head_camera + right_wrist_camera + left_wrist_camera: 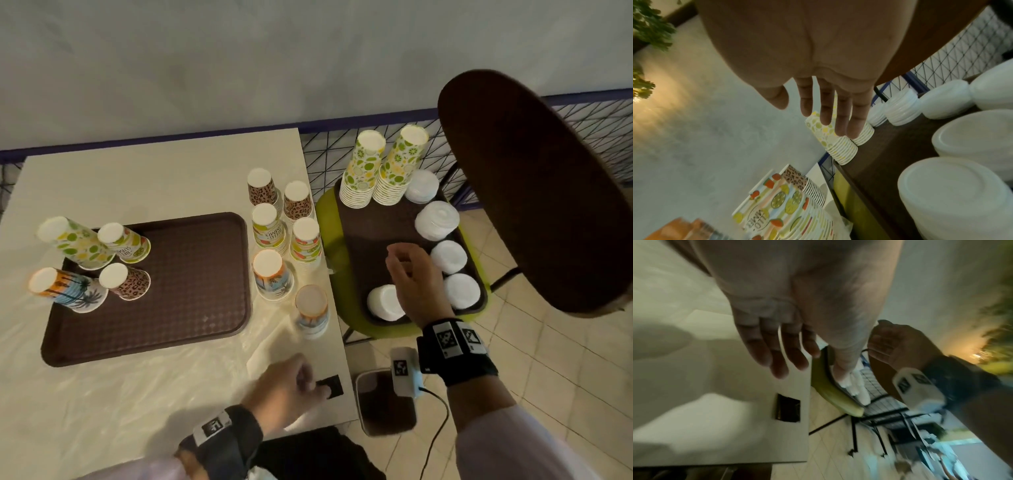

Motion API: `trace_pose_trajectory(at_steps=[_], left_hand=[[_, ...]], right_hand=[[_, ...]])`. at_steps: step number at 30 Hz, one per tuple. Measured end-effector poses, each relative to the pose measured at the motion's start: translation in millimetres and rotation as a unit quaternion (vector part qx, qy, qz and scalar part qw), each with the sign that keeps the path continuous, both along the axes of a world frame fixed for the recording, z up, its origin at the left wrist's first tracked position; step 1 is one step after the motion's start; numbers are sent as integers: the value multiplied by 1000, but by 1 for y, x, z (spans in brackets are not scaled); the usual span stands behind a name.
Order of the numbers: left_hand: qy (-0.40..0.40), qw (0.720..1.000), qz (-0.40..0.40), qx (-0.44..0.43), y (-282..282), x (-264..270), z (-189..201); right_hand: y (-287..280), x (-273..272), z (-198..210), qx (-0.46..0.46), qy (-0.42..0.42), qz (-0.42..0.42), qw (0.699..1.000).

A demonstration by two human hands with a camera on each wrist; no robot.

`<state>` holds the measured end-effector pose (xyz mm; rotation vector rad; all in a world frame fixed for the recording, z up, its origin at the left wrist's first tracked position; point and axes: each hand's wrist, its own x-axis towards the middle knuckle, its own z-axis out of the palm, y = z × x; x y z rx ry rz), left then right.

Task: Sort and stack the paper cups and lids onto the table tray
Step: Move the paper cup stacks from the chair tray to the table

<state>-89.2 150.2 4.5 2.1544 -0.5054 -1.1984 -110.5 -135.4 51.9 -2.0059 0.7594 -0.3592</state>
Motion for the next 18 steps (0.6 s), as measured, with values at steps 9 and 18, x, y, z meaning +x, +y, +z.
trace_pose_trajectory(at_steps=[9, 18], left_hand=[[-78, 977, 37, -196, -115, -18, 36], [-97, 925, 277, -241, -243, 41, 28]], right_hand=[[-60, 22, 20, -228, 0, -16, 974], [-136, 75, 15, -169, 61, 24, 983]])
